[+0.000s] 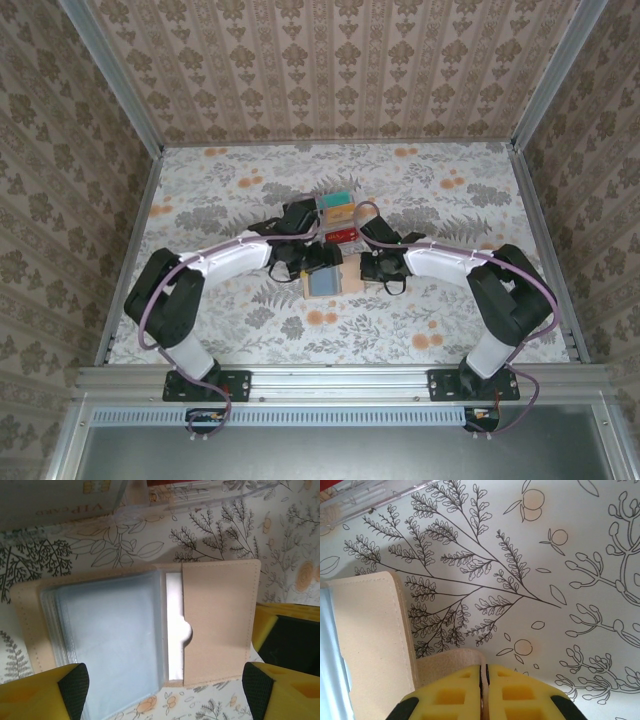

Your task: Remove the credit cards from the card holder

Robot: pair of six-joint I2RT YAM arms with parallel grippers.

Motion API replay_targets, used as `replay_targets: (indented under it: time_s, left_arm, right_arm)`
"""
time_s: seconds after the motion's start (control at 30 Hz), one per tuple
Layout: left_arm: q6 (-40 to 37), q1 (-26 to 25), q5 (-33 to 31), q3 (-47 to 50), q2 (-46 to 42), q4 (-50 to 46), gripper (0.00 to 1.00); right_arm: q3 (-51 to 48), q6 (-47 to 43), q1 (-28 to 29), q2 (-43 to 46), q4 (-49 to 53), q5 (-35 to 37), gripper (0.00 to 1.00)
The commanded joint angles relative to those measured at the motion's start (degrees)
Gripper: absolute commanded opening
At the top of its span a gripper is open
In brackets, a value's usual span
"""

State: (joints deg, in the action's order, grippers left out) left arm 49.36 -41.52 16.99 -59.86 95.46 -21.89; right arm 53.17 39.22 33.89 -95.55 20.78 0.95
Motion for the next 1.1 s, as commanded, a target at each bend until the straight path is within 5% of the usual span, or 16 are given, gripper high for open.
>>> replay_targets:
  time_s: [0.0, 0.67, 1.07]
  left_arm:
    - [-0.89, -0.56, -1.00, -2.14, 1.76, -3.73, 0.86]
    - [-1.94, -1.14, -1.84, -5.23, 6.49, -6.64, 0.91]
    - [-2.03, -1.09, 3.43, -3.21, 5.30, -1.08, 0.89]
  right_arm:
    - [-0.52, -0.73, -0.40, -0.85, -0.29, -0.94, 0.10]
    - [-1.93, -0.11, -0.75, -1.56, -1.83, -2.43, 0.10]
    - [-2.56, 0.06, -1.19, -1.93, -2.85, -4.39, 0.10]
